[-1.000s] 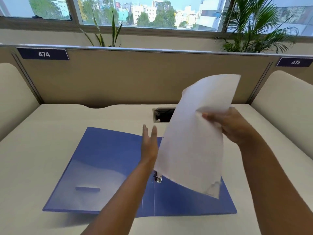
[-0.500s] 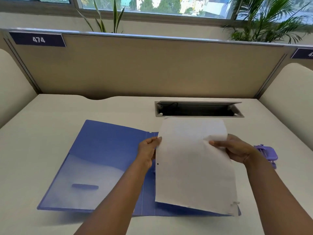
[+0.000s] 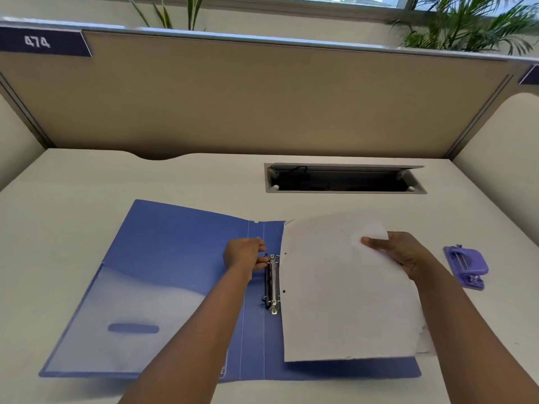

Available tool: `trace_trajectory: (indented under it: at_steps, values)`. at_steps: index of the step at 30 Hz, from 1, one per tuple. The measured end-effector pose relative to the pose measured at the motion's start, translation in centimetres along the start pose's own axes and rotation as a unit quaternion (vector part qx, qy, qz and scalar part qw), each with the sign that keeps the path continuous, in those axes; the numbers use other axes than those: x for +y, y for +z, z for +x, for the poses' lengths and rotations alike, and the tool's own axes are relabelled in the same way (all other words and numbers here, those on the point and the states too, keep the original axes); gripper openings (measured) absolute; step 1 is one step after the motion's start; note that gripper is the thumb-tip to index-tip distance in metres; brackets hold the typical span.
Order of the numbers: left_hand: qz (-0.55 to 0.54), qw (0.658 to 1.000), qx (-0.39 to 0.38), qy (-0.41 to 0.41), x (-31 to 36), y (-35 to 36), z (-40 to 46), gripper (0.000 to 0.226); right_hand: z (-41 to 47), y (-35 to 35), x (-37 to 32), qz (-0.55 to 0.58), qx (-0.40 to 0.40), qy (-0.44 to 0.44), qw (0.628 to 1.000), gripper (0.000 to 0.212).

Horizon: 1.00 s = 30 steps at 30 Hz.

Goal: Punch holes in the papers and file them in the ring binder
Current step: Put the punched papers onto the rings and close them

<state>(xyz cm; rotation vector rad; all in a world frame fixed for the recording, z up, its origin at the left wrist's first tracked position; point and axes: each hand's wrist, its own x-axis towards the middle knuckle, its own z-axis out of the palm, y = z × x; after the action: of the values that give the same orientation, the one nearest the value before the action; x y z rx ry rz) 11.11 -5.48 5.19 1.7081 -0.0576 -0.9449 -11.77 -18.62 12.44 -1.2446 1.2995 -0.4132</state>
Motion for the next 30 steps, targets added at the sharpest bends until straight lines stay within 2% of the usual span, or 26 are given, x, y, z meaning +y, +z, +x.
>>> trace_trajectory:
  at_steps: [4,9,14,19,24,30]
  values:
    - [0.024,1.000,0.011,-0.008,-1.0,-0.2,0.3,0.012,0.2,0.0,0.5,0.009,-0.016,0.000,1.000,0.007]
    - [0.037,0.999,0.016,0.026,-1.3,-0.3,0.3,0.018,0.2,0.4,0.1,0.032,-0.038,-0.017,0.999,0.005]
    - [0.140,0.987,-0.009,0.079,-1.1,0.0,0.7,0.023,0.7,1.2,-0.1,0.046,-0.062,-0.013,0.997,0.006]
    - [0.206,0.976,-0.045,0.062,-1.0,0.1,0.8,0.021,0.9,2.0,0.5,0.051,-0.062,0.002,0.997,0.003]
    - [0.260,0.963,-0.045,0.061,-1.5,0.8,1.6,0.054,1.2,2.1,1.2,0.031,-0.055,0.026,0.998,0.009]
    - [0.262,0.964,-0.024,0.050,-2.3,1.2,2.4,0.049,1.2,2.1,1.1,0.031,-0.040,0.018,0.999,0.006]
